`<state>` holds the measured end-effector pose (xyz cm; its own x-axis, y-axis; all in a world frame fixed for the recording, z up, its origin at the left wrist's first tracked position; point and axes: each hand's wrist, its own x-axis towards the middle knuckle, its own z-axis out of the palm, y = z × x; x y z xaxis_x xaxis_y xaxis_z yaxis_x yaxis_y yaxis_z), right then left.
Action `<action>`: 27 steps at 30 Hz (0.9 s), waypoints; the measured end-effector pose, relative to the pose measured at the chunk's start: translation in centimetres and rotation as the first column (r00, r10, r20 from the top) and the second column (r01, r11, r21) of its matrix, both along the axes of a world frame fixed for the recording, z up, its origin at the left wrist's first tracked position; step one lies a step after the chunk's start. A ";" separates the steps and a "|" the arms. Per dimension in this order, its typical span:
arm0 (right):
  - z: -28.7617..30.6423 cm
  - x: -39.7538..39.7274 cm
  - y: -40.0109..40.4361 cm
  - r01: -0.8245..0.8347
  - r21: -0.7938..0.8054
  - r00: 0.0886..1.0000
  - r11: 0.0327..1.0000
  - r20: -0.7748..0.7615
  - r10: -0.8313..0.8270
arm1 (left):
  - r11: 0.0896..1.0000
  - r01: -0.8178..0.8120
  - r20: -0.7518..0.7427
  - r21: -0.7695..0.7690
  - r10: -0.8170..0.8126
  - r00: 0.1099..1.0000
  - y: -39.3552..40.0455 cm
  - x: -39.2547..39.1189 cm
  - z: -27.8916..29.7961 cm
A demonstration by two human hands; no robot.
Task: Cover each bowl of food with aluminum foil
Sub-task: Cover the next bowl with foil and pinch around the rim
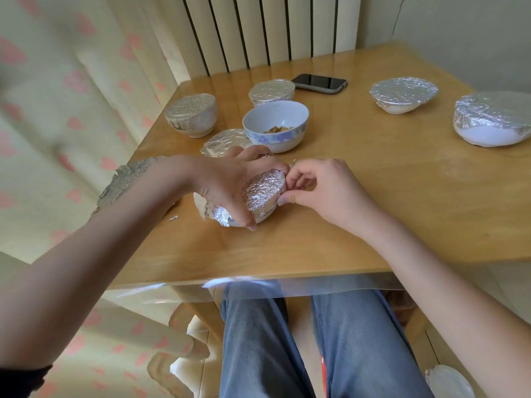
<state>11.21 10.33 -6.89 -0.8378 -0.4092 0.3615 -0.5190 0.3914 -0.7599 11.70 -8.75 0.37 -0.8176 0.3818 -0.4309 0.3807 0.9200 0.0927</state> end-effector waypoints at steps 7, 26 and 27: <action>2.8 -2.7 0.3 0.002 0.355 1.000 0.935 -0.013 0.003 | 1.000 0.007 -0.001 0.017 -0.007 1.000 0.1 0.0 0.0; 1.2 3.9 -0.2 0.066 0.406 0.998 0.912 -0.014 -0.066 | 0.980 -0.178 0.089 -0.091 0.186 0.978 -0.5 0.5 1.8; 1.0 4.0 -0.4 0.088 0.399 0.996 0.913 -0.033 -0.081 | 0.983 -0.160 0.091 -0.091 0.168 0.982 -0.9 0.6 2.3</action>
<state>15.16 9.93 -5.88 -0.8712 -0.4503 0.1955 -0.4811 0.7038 -0.5228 12.31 -9.64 2.68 -0.8182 0.2057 -0.5369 0.2171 0.9752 0.0429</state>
